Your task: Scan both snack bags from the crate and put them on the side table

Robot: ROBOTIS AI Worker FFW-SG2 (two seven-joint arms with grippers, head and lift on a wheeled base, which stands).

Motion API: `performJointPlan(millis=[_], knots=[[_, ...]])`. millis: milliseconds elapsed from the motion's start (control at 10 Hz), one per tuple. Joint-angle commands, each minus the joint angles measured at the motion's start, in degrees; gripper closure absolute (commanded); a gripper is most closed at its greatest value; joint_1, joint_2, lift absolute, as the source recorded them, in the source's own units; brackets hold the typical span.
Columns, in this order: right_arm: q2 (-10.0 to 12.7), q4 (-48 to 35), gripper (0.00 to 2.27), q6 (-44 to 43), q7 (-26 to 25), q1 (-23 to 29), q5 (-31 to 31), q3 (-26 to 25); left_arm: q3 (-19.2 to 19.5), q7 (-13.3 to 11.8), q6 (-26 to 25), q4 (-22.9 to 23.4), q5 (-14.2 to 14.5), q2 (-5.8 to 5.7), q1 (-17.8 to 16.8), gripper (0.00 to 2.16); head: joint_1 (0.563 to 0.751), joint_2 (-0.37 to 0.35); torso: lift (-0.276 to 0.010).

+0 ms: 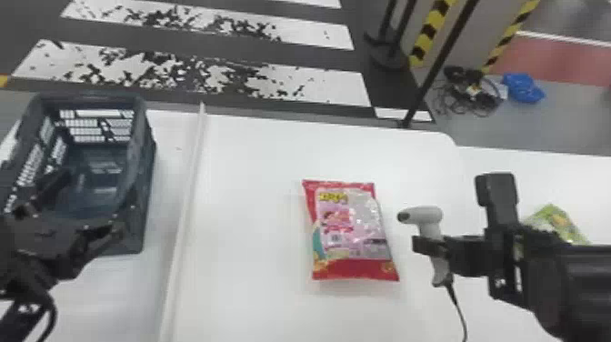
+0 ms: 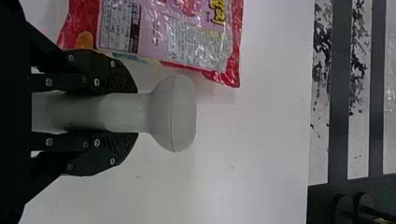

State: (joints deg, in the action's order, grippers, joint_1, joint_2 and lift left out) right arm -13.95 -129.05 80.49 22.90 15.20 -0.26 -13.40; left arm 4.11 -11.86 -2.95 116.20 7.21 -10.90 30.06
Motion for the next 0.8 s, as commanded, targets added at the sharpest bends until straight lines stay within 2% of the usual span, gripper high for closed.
performJointPlan(millis=[0,300,700], knots=[[1.21,-6.57,2.26,4.72,0.66,2.29,0.17,1.53,-0.06,0.0,0.0,-0.01,0.0,0.0,0.0,0.1,0.695,-0.143,-0.087],[2.27,-11.84,2.26,6.66,0.92,4.48,2.02,7.86,-0.06,0.0,0.17,-0.01,0.0,0.08,0.0,0.1,0.695,-0.077,-0.087],[2.79,-10.88,2.26,7.89,0.74,2.81,8.87,18.85,-0.06,0.0,0.17,-0.27,0.0,0.08,0.0,0.1,0.695,0.029,-0.087]])
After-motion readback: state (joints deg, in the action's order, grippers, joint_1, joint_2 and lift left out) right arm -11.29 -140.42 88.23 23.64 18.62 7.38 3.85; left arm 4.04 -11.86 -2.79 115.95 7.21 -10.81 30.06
